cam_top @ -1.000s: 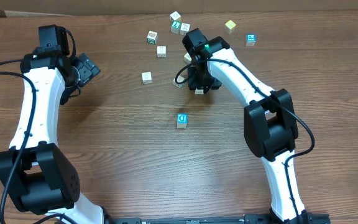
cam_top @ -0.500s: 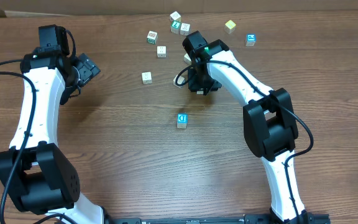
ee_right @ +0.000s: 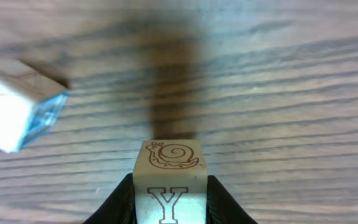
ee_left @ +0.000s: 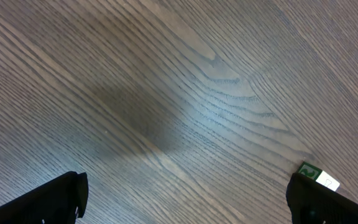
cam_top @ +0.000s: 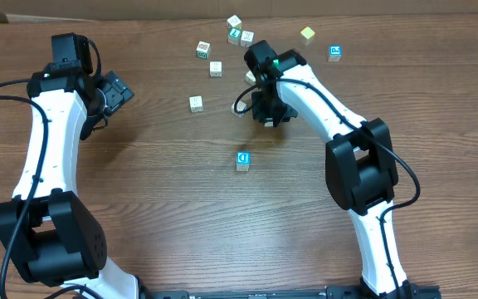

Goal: Form a tower
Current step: 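Carry the snail Y block over the stack and lower it onto the blue block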

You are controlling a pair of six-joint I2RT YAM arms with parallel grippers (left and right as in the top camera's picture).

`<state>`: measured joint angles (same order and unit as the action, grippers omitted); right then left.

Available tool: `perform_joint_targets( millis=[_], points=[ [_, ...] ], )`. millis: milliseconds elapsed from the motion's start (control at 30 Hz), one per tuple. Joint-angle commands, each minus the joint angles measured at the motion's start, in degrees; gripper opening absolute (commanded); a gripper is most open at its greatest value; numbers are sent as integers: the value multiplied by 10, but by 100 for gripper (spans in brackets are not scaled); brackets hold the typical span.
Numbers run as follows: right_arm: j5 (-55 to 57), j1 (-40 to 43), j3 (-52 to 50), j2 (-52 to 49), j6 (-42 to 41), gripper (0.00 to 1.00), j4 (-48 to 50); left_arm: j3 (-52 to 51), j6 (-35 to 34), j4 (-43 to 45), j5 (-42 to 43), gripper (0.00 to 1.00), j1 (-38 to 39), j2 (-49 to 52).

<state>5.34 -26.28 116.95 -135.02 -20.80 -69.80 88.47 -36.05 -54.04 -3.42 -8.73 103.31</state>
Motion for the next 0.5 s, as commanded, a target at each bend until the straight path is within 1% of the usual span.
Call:
perform_joint_targets(
  millis=[0,133,267,467],
  points=[
    [18,1,66,33,0,26,-36,12,1,1,1,99,1,4],
    [20,1,100,82,0,27,-85,12,1,1,1,100,1,4],
    [19,1,103,155,-20,23,-125,12,1,1,1,99,1,4],
    [-4,1,103,242,-44,23,-193,12,1,1,1,99,1,4]
  ],
)
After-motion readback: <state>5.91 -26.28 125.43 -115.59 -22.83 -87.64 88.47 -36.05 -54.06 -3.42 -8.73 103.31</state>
